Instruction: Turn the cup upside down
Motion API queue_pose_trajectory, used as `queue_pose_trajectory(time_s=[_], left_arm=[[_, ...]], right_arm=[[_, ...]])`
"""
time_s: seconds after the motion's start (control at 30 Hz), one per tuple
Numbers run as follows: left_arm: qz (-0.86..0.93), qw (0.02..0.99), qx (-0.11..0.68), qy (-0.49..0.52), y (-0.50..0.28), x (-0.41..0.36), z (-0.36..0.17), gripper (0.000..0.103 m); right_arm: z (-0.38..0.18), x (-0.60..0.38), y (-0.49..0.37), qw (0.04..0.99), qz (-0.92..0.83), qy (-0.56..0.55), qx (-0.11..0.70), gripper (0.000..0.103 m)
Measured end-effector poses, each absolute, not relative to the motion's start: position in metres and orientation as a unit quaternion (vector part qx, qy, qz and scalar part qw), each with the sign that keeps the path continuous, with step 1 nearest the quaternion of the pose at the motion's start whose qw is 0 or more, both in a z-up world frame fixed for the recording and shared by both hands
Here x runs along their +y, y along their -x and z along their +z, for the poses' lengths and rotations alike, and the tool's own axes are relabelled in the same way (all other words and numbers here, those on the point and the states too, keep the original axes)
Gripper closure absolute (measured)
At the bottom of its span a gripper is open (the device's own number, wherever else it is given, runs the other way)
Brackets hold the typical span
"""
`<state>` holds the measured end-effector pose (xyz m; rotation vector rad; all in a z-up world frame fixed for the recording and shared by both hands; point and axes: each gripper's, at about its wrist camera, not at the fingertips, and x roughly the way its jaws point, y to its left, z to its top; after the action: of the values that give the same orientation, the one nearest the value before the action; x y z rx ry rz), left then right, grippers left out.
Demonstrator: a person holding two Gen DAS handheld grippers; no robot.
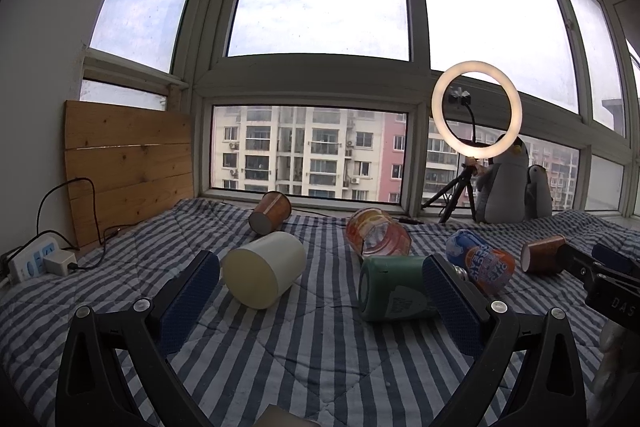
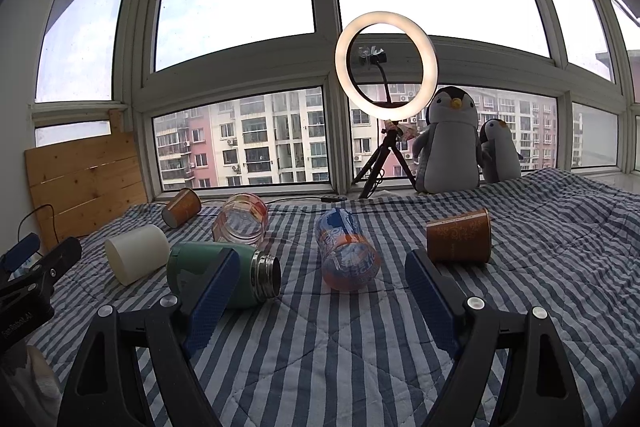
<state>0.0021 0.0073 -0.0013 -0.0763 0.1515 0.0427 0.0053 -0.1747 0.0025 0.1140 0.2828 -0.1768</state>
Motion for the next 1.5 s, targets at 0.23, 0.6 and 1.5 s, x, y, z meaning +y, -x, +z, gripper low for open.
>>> queue_pose_trajectory(time_s=[0.23, 0.6, 1.5], left_arm=[[0.030, 0.995, 0.088, 0.036, -0.005, 0.009, 0.002, 0.000], [0.034, 0.987, 0.153, 0.038, -0.021, 0.051, 0.007, 0.000], [-0.009, 0.940, 0.335, 0.059, -0.188, 0.142, 0.036, 0.000]], right_arm=[[0.003, -0.175, -0.004, 0.985, -0.085, -0.063, 0.138, 0.021], [0.008, -0.192, 0.001, 0.984, -0.058, -0.108, 0.128, 0.001], [0.010, -0.128, -0.048, 0.972, 0.031, -0.047, 0.230, 0.001]])
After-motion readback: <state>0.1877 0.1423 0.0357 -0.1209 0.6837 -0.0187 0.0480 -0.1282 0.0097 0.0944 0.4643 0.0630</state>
